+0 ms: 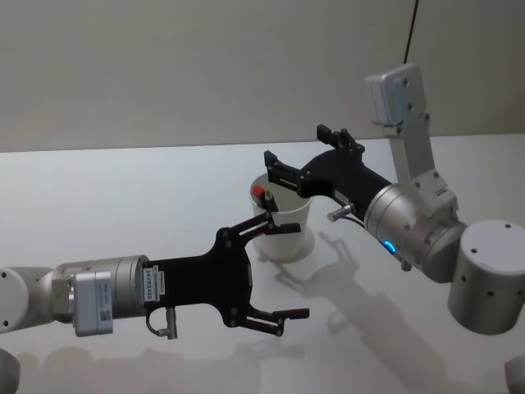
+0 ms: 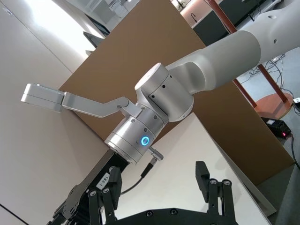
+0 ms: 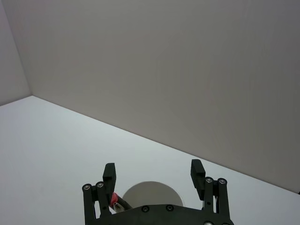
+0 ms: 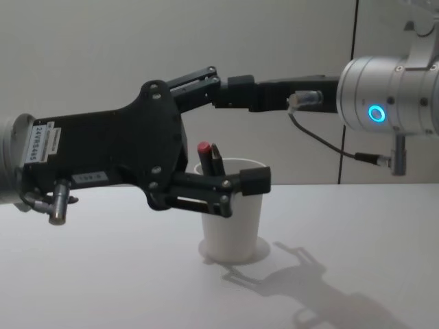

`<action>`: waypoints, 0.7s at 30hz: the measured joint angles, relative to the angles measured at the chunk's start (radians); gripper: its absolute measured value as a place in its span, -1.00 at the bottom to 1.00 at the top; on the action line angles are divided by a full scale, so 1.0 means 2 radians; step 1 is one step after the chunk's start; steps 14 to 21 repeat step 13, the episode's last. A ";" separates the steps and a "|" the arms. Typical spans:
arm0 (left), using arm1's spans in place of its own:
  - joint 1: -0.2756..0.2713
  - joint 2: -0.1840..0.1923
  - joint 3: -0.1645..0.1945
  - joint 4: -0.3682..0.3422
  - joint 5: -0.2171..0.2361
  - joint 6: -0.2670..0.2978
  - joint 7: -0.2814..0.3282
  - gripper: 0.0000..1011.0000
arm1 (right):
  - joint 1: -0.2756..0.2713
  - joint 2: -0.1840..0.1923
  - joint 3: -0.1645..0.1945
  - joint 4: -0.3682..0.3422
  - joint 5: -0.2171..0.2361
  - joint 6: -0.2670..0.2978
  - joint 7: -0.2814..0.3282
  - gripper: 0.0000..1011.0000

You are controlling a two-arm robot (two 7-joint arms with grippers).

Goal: Place the pen into the pen holder.

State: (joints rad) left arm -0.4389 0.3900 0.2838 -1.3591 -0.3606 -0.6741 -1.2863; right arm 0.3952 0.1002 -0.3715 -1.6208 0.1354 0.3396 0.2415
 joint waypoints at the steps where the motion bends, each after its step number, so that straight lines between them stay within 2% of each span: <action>1: 0.000 0.000 0.000 0.000 0.000 0.000 0.000 0.99 | 0.000 0.000 0.000 0.000 0.000 0.000 0.000 0.98; 21: 0.000 0.000 0.000 0.000 0.000 0.000 0.000 0.99 | 0.000 0.000 0.000 0.000 0.000 0.000 0.000 0.98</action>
